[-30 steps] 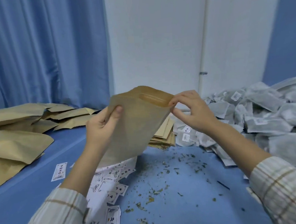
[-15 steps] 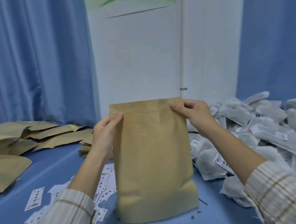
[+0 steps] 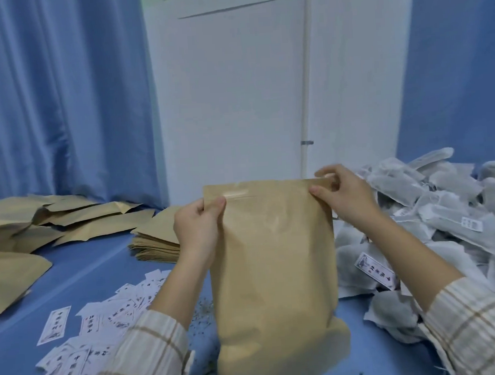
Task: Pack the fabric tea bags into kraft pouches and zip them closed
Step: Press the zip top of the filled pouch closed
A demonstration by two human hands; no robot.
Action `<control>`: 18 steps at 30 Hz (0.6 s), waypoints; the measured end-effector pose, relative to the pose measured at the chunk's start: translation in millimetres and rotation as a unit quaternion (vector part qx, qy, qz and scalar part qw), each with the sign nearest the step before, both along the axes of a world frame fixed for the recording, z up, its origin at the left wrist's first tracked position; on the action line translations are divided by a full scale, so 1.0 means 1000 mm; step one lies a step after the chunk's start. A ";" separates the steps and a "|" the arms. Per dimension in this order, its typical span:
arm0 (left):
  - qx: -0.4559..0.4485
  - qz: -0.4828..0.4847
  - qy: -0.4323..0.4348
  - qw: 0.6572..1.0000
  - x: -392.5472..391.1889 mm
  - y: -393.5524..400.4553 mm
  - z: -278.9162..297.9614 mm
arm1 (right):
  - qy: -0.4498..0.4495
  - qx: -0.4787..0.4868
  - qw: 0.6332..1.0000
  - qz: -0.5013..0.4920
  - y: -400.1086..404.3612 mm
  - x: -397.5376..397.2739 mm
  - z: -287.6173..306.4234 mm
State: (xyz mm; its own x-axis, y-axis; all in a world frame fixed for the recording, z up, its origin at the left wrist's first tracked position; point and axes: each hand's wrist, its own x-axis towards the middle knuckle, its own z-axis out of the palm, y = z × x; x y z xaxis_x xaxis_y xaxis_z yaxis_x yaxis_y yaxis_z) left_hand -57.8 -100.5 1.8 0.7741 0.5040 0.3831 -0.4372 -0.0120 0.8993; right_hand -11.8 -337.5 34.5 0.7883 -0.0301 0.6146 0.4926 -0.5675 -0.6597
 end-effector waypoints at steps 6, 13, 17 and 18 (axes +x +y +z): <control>0.070 0.005 -0.062 0.996 -0.010 -0.031 0.010 | -0.236 -0.280 0.928 -0.068 0.070 -0.020 0.028; 0.046 -0.035 -0.043 0.997 -0.018 -0.040 0.014 | -0.361 -0.277 0.849 -0.271 0.101 -0.026 0.029; 0.063 0.012 -0.042 0.997 -0.015 -0.038 0.015 | -0.306 -0.282 0.894 -0.167 0.098 -0.019 0.032; 0.045 0.014 -0.054 0.997 -0.015 -0.035 0.015 | -0.271 -0.291 0.905 -0.149 0.093 -0.017 0.032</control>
